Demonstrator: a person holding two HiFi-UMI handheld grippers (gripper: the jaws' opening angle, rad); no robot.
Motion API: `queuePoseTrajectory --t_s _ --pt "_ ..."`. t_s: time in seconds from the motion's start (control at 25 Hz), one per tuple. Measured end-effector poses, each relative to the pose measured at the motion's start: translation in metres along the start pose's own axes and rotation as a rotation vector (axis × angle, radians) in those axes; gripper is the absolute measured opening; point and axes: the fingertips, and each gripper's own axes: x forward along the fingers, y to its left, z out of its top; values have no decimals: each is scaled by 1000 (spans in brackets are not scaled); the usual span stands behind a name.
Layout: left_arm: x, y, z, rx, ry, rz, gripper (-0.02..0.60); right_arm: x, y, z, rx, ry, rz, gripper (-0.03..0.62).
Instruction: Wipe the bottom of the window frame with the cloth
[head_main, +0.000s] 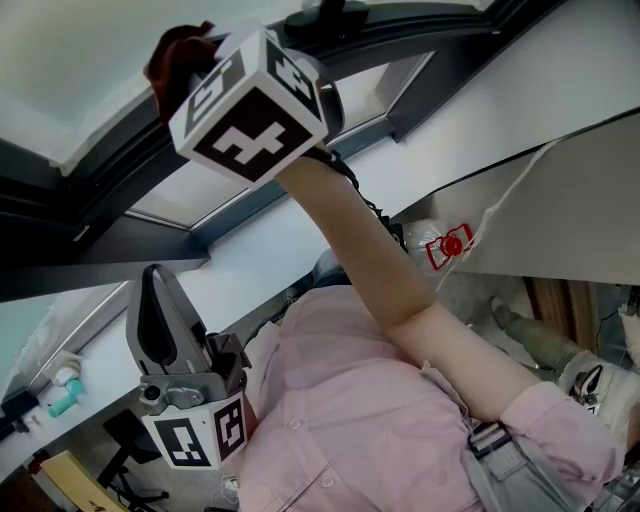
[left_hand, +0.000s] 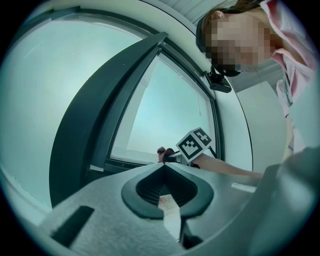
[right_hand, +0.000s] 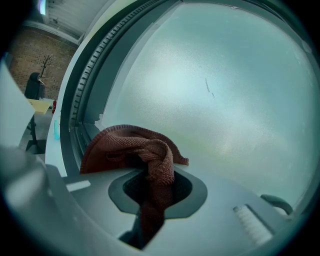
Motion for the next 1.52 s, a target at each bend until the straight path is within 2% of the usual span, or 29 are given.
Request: queuePoseTrajectory --t_s 0.36,0.52,1.0,1.52 --pt "-1 0 0 -2 -3 4 0 -3 -7 -8 15 7 -4 52" --pt "-1 -2 -3 -4 0 1 0 -5 -12 -19 51 17 17 52" --pt "3 2 -3 -11 2 -2 0 -2 -10 -17 58 14 87 52" --pt "3 3 -1 -9 -1 -2 0 -10 -37 -29 93 32 41 52"
